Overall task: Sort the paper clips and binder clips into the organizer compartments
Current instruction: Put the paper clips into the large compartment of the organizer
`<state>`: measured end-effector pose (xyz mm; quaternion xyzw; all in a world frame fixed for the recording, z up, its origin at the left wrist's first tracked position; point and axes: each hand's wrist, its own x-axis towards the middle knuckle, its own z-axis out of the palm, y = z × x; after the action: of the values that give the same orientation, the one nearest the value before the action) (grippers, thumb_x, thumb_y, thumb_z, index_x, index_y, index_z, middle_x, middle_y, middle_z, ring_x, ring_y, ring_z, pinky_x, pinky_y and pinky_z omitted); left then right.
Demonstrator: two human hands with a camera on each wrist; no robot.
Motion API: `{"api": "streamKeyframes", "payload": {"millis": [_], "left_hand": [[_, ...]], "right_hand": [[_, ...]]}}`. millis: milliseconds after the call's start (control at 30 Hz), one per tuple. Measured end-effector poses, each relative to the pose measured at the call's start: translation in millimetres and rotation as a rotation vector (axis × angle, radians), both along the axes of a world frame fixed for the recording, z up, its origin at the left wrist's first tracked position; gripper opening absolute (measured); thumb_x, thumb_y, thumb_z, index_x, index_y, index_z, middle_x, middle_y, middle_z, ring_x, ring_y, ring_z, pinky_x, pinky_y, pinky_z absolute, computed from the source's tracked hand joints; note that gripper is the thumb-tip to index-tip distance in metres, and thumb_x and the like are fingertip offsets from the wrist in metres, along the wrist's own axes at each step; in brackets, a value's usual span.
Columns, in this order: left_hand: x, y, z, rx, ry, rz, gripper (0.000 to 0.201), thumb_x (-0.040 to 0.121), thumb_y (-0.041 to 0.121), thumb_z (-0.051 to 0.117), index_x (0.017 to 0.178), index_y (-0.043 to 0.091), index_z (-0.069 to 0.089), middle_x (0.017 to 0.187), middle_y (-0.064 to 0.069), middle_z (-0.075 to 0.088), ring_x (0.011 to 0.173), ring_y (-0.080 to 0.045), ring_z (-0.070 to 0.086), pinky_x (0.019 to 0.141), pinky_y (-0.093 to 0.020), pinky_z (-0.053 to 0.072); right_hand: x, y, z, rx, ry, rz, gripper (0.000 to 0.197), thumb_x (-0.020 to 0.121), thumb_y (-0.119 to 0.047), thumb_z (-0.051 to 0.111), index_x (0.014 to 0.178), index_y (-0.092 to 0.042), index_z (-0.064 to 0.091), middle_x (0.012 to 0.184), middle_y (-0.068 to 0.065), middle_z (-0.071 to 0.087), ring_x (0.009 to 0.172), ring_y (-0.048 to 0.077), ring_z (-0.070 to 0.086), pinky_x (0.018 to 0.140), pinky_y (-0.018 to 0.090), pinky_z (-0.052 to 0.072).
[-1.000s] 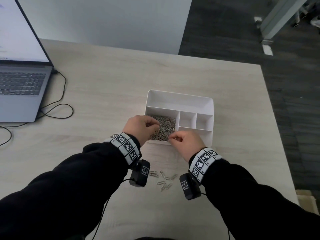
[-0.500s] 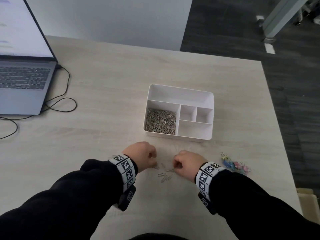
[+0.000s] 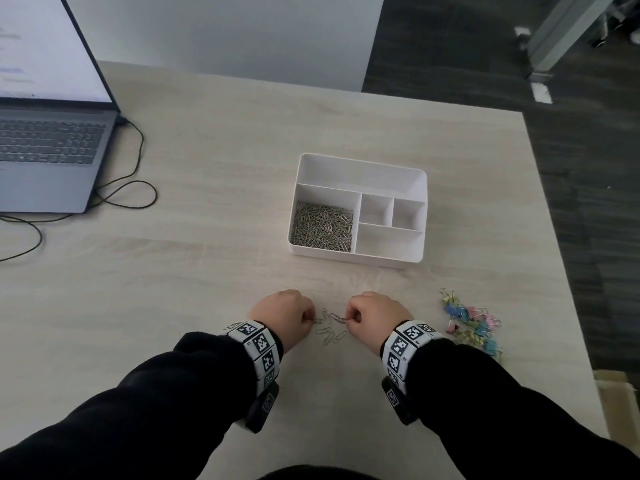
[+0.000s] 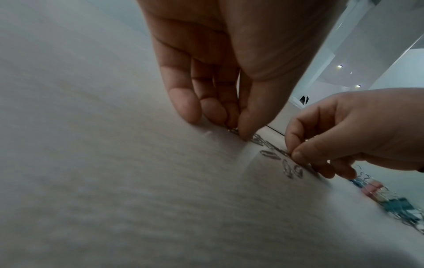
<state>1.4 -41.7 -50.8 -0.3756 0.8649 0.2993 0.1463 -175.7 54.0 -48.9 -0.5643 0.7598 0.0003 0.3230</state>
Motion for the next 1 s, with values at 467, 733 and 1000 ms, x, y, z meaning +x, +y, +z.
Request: {"api": "streamKeyframes", "payload": {"millis": [467, 733, 1000], "left_hand": [[-4.8, 27.8, -8.2, -0.052, 0.059, -0.04, 0.061, 0.068, 0.049, 0.074, 0.121, 0.03, 0.052, 0.117, 0.001, 0.046, 0.104, -0.025, 0.052, 0.09, -0.039, 0.049], [-7.2, 22.7, -6.6, -0.083, 0.101, -0.046, 0.02, 0.084, 0.03, 0.061, 0.099, 0.023, 0.072, 0.106, -0.003, 0.058, 0.093, -0.028, 0.061, 0.078, -0.034, 0.049], [-18.1, 13.2, 1.2, -0.103, -0.023, -0.125, 0.022, 0.087, 0.03, 0.054, 0.1, 0.024, 0.071, 0.106, -0.003, 0.061, 0.098, -0.027, 0.061, 0.075, -0.03, 0.046]], "right_hand": [[13.6, 9.8, -7.7, -0.059, -0.054, 0.06, 0.051, 0.072, -0.039, 0.075, 0.117, -0.023, 0.059, 0.112, 0.003, 0.05, 0.101, 0.028, 0.057, 0.092, 0.038, 0.048], [18.3, 5.5, -4.1, -0.053, 0.018, 0.124, 0.022, 0.089, -0.026, 0.058, 0.107, -0.019, 0.068, 0.112, 0.005, 0.059, 0.107, 0.03, 0.056, 0.086, 0.037, 0.048], [18.6, 0.3, 2.4, 0.045, 0.034, 0.101, 0.018, 0.09, -0.028, 0.054, 0.101, -0.022, 0.068, 0.111, 0.005, 0.062, 0.106, 0.027, 0.059, 0.088, 0.034, 0.046]]}}
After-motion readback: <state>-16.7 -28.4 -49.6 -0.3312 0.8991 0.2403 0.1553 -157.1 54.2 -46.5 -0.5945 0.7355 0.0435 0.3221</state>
